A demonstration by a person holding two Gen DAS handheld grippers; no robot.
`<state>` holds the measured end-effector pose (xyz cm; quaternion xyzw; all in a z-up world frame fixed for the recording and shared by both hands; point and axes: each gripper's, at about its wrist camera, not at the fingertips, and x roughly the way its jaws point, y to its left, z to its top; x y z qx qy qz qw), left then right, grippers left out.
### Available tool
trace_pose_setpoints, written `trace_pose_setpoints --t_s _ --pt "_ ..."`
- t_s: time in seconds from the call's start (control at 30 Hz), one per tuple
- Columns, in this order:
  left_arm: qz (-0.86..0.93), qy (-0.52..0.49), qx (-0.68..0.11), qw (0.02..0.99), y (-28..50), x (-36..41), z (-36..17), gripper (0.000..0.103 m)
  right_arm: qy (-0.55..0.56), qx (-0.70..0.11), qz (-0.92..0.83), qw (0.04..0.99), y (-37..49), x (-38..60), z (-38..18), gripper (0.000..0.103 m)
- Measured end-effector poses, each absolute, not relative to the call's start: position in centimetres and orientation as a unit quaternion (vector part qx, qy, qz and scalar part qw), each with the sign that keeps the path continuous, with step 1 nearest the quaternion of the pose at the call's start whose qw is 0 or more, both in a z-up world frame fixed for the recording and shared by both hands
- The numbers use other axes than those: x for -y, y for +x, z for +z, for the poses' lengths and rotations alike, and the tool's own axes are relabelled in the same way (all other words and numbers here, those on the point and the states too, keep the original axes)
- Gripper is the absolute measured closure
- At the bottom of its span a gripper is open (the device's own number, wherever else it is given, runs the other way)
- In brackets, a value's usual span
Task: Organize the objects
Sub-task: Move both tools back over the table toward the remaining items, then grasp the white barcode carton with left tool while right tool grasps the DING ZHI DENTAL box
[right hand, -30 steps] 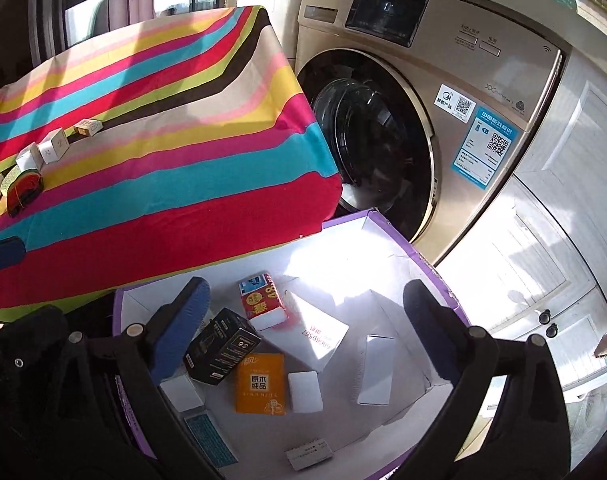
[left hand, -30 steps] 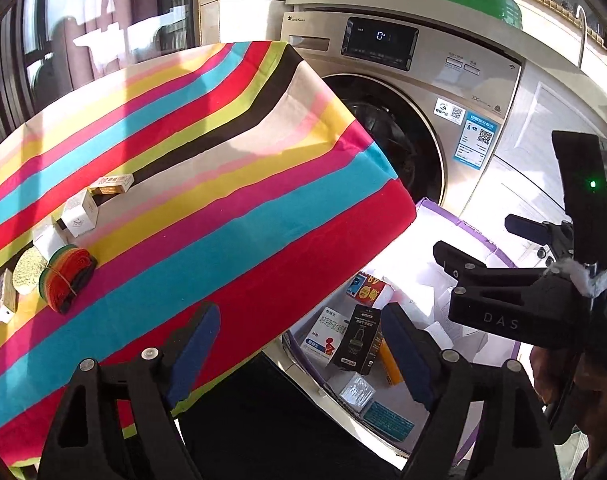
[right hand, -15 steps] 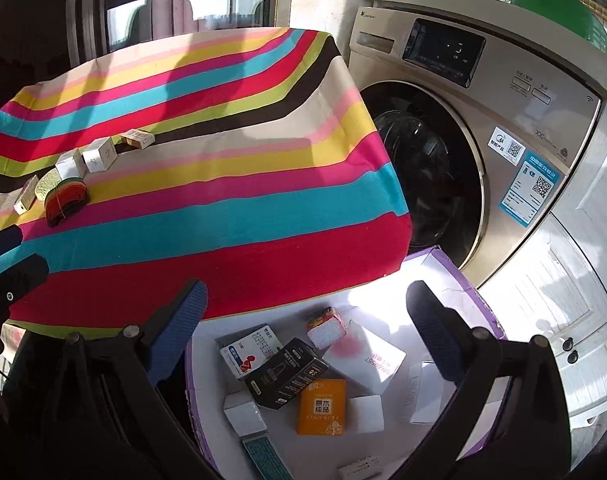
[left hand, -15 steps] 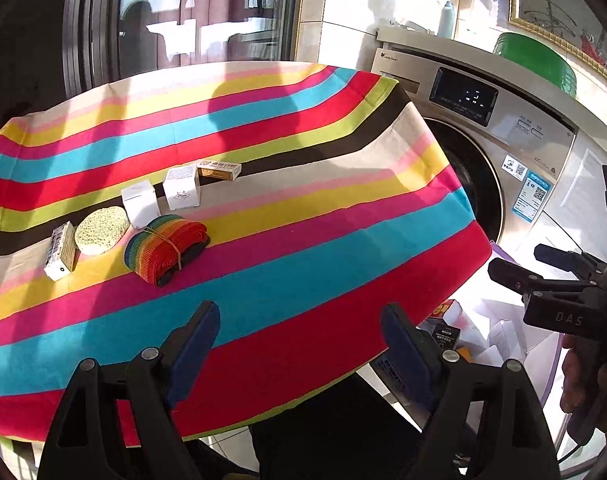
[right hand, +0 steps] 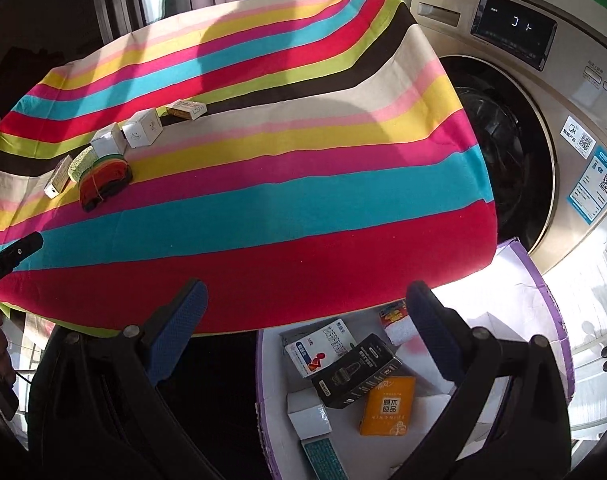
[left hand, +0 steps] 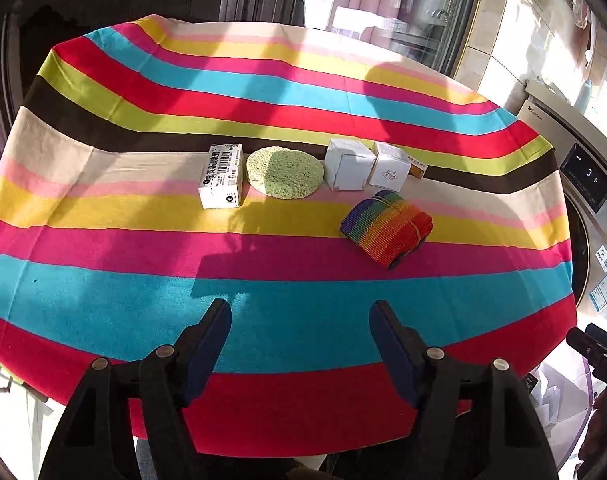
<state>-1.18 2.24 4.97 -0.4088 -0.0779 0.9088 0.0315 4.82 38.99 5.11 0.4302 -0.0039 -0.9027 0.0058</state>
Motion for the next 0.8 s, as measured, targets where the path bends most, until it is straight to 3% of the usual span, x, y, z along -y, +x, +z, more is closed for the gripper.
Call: trace_pose_setpoints --t_s 0.3,0.8 --pt "0.903 -0.419 0.091 0.016 -4.9 0.5 3.7 0.046 0.435 -0.027 -0.899 0.04 1.6 -35.2 4.8 0.003" --pt "0.903 -0.423 0.08 -0.009 -11.8 2.9 3.1 0.053 0.443 -0.06 -0.892 0.062 -2.8 -32.0 3.5 0.003"
